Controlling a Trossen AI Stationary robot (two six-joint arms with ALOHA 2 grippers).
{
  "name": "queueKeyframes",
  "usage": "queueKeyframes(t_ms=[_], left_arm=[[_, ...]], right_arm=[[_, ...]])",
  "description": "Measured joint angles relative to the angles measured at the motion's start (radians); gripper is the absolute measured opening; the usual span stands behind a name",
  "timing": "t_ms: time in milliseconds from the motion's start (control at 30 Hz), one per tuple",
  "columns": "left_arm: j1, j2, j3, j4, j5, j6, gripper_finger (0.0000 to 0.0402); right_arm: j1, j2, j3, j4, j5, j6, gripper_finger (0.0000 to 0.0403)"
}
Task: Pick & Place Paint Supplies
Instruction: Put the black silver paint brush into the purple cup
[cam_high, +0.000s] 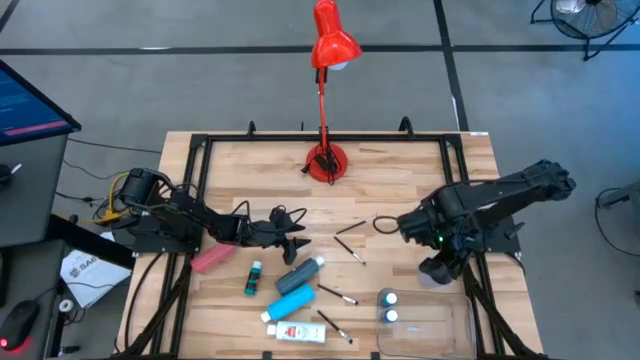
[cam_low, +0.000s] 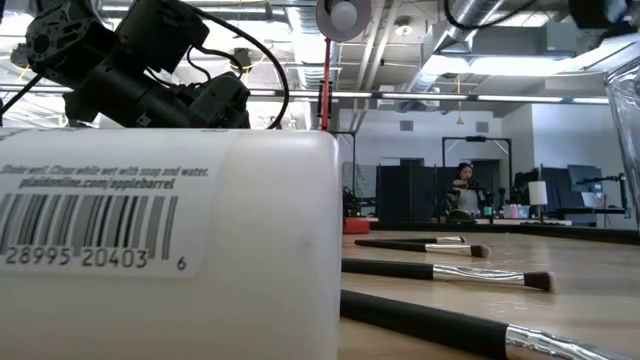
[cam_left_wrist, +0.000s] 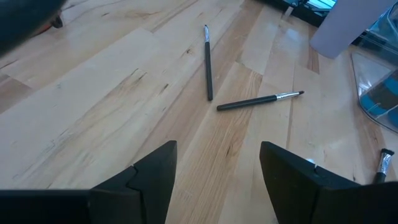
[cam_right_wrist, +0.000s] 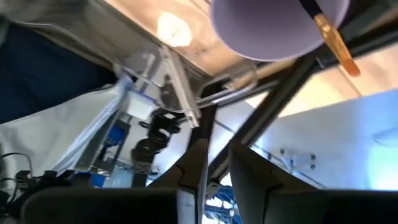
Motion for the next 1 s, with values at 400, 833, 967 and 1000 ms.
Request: queueKeyframes(t_ms=[400, 833, 967, 1000], left_arm=[[0.000, 0.000, 0.000, 0.000, 0.000, -0.001, 0.0208], [0.000, 0.000, 0.000, 0.016, -0.025, -0.002, 0.0208], [0.000, 0.000, 0.000, 0.023, -0.026, -0.004, 0.0208], [0.000, 0.000, 0.000, 0.024, -0.026, -0.005, 0.0208]], right_arm=[[-0.145, 0.000, 0.188, 0.156, 0.302, -0.287, 0.0059], [-0.199, 0.002, 0.200, 0.419, 0.708, -0.710, 0.0059], [-0.262, 0.007, 0.122, 0.552, 0.702, -0.813, 0.0059], [-0.284, 0.007, 0.095, 0.595, 0.693, -0.839, 0.0059]])
